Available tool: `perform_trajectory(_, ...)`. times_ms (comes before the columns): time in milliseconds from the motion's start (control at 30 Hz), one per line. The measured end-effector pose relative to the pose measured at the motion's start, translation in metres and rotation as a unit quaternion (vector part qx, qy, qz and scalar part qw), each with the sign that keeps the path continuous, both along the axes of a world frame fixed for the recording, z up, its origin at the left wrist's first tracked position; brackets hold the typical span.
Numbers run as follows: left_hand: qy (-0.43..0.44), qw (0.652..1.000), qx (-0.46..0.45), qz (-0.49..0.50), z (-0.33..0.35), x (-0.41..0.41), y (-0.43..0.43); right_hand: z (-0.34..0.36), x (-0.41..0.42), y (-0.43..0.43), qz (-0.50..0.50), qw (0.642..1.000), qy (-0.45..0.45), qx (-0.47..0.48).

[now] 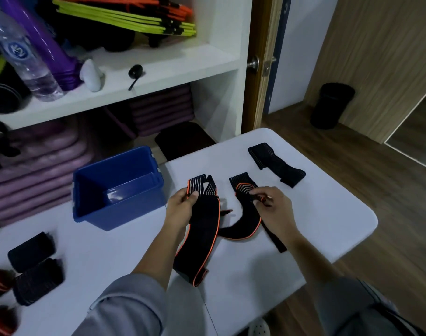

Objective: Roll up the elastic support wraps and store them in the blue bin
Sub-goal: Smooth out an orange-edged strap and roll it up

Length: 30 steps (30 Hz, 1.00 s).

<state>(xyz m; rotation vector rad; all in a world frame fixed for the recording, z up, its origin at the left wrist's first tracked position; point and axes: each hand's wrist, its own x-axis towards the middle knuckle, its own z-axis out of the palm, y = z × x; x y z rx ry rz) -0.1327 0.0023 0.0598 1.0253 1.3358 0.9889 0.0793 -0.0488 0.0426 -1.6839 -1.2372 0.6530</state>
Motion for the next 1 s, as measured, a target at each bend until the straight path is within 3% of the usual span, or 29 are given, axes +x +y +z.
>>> perform_trajectory(133,-0.027,0.999,0.033,0.015,0.025,-0.007,0.002,0.027,-0.016,0.014,-0.011,0.995,0.094,0.026)
perform_trajectory(333,-0.045,0.994,0.098,0.0,0.059,-0.009,-0.003,0.051,-0.046,0.027,-0.089,0.988,0.113,0.059)
perform_trajectory(533,-0.045,0.991,0.123,0.018,0.073,-0.022,-0.001,0.078,-0.063,0.05,-0.042,0.988,0.147,-0.008)
perform_trajectory(633,-0.02,0.987,0.155,0.035,0.079,-0.032,0.001,0.096,-0.072,0.053,0.002,0.998,0.043,0.055)
perform_trajectory(800,0.017,0.98,0.186,0.064,0.089,-0.042,-0.001,0.123,-0.087,0.055,0.047,0.973,-0.132,0.185)
perform_trajectory(1000,0.012,0.973,0.205,0.1,0.103,-0.044,-0.008,0.134,-0.105,0.062,0.07,0.981,-0.125,0.133)
